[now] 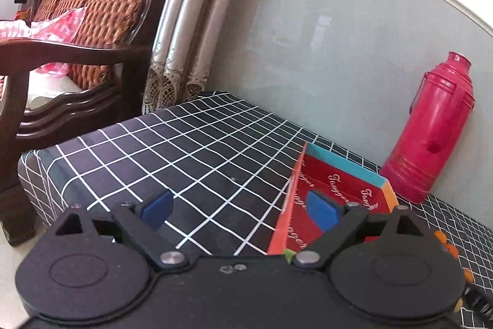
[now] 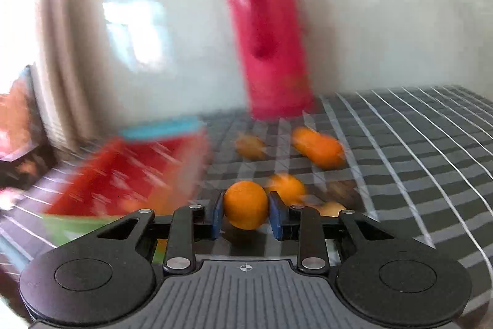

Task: Organize fruits
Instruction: 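Carry the mandarin over the box and open the right tool, then close the left tool on the dark brown lump, then carry the dark brown lump into the box and open the left tool, then grasp the small yellow fruit with the right tool and drop it in the box, then reach the left tool to another carrot cube and close on it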

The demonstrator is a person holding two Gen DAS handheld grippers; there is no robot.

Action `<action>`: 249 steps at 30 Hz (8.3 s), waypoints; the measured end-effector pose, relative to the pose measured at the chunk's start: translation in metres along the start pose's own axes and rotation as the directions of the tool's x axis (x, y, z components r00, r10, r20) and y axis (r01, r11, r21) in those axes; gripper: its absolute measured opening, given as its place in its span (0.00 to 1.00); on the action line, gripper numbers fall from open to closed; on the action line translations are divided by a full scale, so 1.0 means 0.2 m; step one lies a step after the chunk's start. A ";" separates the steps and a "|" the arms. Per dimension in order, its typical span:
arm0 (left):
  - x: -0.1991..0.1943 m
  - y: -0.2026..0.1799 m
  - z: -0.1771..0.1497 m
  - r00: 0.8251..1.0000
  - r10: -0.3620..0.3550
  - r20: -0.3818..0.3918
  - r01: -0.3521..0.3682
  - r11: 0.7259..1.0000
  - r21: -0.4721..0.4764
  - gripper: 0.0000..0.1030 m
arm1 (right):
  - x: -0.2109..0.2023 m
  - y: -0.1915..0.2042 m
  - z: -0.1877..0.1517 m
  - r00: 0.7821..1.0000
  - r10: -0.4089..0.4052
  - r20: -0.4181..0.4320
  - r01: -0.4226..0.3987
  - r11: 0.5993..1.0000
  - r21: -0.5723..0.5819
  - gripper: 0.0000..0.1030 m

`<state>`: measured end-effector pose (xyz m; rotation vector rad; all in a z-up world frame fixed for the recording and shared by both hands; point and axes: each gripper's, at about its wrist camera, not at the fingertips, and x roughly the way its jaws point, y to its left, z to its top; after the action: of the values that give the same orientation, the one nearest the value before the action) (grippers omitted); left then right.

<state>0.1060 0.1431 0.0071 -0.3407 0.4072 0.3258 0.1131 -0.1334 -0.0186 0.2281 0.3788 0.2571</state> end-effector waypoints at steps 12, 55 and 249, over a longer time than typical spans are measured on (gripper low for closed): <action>-0.01 0.05 -0.01 0.999 0.041 0.003 -0.041 0.999 0.013 0.84 | 0.23 0.32 -0.02 0.980 0.177 -0.088 -0.189 0.970 -0.154 0.30; -0.11 -0.92 -0.53 0.877 -0.444 -0.185 0.478 0.761 0.438 0.56 | -0.43 -0.61 0.06 0.833 -0.534 0.143 0.502 0.839 0.210 1.00; -0.07 -1.07 -0.63 0.889 -0.413 -0.199 0.457 0.762 0.458 0.59 | -0.40 -0.73 0.02 0.639 -0.770 0.004 0.764 0.635 0.116 1.00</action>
<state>0.1324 -0.0988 -0.0416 0.0654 0.4673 -0.2607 0.0720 -0.2958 -0.0270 0.1555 0.4060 -0.6318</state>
